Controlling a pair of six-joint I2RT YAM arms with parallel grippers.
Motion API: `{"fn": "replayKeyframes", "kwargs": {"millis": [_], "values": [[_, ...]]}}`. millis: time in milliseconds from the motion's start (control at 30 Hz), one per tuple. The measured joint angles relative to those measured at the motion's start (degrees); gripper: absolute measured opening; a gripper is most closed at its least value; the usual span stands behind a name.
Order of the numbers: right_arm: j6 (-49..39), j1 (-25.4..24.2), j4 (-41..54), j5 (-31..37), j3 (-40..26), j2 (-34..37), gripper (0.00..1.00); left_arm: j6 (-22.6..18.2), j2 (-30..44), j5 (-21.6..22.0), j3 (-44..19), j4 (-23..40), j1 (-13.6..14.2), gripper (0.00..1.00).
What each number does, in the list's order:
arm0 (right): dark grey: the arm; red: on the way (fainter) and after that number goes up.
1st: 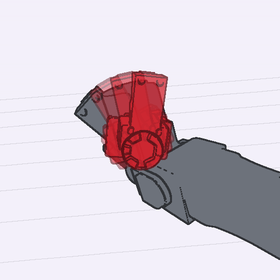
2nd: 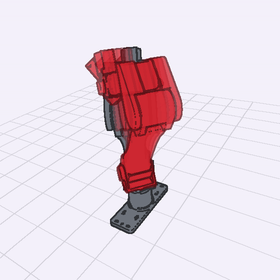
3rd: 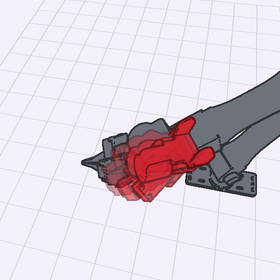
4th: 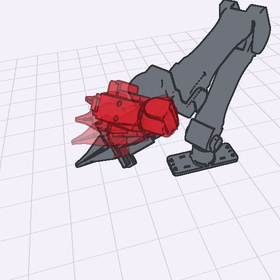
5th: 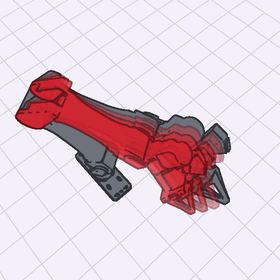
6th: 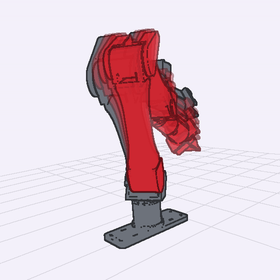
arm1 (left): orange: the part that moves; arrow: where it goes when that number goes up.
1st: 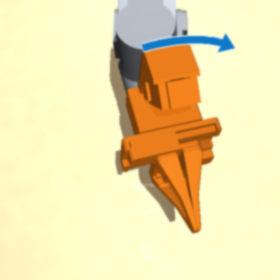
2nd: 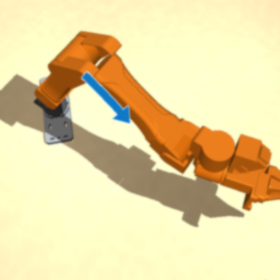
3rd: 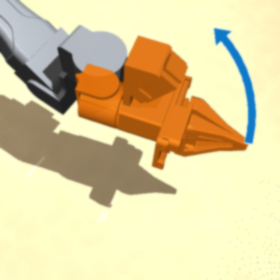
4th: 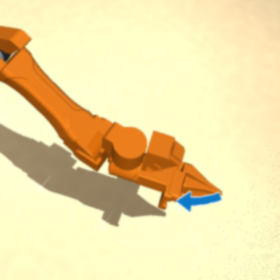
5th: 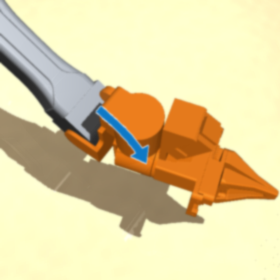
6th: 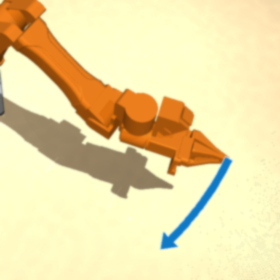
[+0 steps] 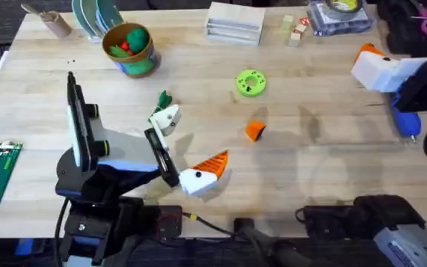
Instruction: Pick up the gripper from the table and insert it into the empty holder that is missing its gripper. Then pick up a screw, insert it into the mounting hole, and use the screwdriver to tighten it. Finally, clean up the table by picking up the vegetable and placing it into the bucket.
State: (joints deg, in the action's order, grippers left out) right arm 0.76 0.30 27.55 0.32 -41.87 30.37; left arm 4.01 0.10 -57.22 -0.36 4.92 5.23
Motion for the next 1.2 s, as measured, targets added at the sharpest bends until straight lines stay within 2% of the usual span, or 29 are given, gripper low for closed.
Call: {"fn": "replayKeyframes", "kwargs": {"millis": [133,233,400,600,633,833,967,1200], "values": [[3.2,0.0,0.0,-0.9,0.0,0.0,0.992,0.0,0.0,-1.5,0.0,0.5,0.0,0.993],[4.9,0.0,0.6,-5.2,-0.1,0.6,0.994,0.0,0.0,-1.9,0.0,0.5,0.0,0.993],[5.4,2.1,7.3,-11.6,-1.7,7.3,0.994,0.0,0.0,-2.1,0.0,0.5,0.0,0.993],[1.5,12.5,19.2,-10.8,-7.9,17.9,0.994,0.0,0.0,-2.2,0.0,0.5,0.0,0.993],[-0.1,19.2,20.9,-8.9,-10.2,21.7,0.994,0.0,0.0,-2.2,0.0,0.5,0.0,0.993],[-1.4,30.7,20.4,-7.4,-10.6,28.8,0.993,0.0,0.0,-2.2,0.0,0.5,0.0,0.993],[-1.4,34.2,18.0,-7.2,-10.6,33.7,0.994,0.0,0.0,-2.2,0.0,0.5,0.0,0.992],[-1.2,35.1,16.7,-7.1,-10.6,43.4,0.99,0.0,0.0,-2.2,0.0,0.5,0.0,0.993]]}}
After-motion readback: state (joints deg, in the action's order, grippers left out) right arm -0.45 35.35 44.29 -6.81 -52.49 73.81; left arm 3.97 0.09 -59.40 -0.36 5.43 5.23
